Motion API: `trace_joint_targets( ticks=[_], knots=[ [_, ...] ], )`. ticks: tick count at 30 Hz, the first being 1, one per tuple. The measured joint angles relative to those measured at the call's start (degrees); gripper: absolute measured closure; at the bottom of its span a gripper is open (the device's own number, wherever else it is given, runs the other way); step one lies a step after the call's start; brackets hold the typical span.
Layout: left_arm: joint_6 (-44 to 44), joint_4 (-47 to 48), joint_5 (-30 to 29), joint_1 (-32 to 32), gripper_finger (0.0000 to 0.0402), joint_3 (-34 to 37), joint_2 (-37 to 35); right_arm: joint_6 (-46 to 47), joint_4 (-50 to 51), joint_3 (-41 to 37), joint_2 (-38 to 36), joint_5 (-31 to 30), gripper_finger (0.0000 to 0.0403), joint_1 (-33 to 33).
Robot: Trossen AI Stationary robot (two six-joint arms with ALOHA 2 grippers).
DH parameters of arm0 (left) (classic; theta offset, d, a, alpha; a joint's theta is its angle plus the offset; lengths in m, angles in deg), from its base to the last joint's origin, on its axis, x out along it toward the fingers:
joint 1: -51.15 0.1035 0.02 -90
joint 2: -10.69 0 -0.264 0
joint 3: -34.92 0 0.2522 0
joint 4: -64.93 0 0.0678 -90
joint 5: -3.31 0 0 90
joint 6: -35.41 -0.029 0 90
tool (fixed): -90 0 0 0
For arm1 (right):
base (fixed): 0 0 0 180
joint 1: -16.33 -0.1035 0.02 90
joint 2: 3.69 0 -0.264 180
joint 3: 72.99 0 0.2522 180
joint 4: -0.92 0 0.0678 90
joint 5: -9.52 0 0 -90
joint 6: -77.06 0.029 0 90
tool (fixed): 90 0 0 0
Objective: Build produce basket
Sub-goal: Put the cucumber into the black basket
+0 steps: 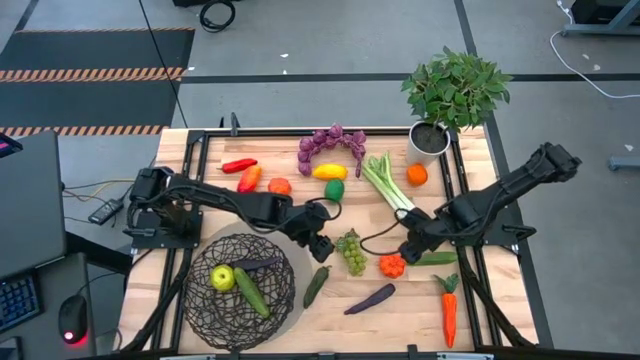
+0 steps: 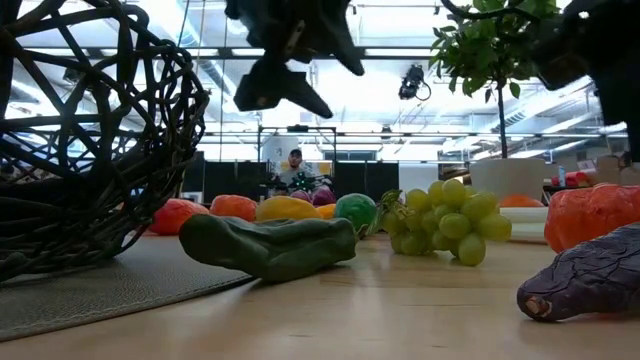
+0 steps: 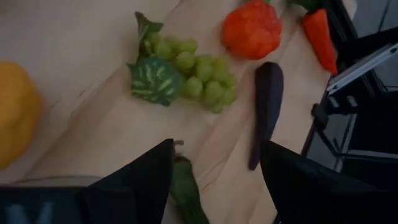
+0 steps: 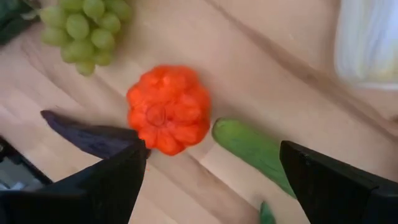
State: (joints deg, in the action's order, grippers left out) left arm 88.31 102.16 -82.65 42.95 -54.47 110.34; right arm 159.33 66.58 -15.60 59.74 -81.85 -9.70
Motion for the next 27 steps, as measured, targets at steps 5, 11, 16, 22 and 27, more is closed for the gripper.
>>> trace_joint_targets(
  ticks=[5, 11, 16, 22, 27],
  knots=[
    [-2.9, 2.7, 1.4, 0.4, 0.0161, -0.1, 0.5, -4.8, 1.7, -1.4, 2.7, 3.2, 0.0031, -3.7],
    [-3.6, 3.2, 1.8, 0.5, 0.0161, -0.1, 0.5, -19.8, 5.6, -1.4, 7.2, 3.1, 0.0031, -7.6],
    [-2.5, 2.9, 1.8, -0.1, 0.0161, -0.1, 0.5, -29.9, 6.2, -1.4, 11.9, 3.3, 0.0031, -8.5],
    [-0.6, 2.9, 1.9, -0.8, 0.0161, -0.1, 0.5, -33.7, 5.8, -1.4, 18.4, 4.5, 0.0055, -8.7],
    [0.5, 2.9, 2.1, -1.9, 0.0161, -0.1, 0.5, -34.4, -2.6, -2.6, 21.7, 6.8, 0.0094, -8.7]
  ],
)
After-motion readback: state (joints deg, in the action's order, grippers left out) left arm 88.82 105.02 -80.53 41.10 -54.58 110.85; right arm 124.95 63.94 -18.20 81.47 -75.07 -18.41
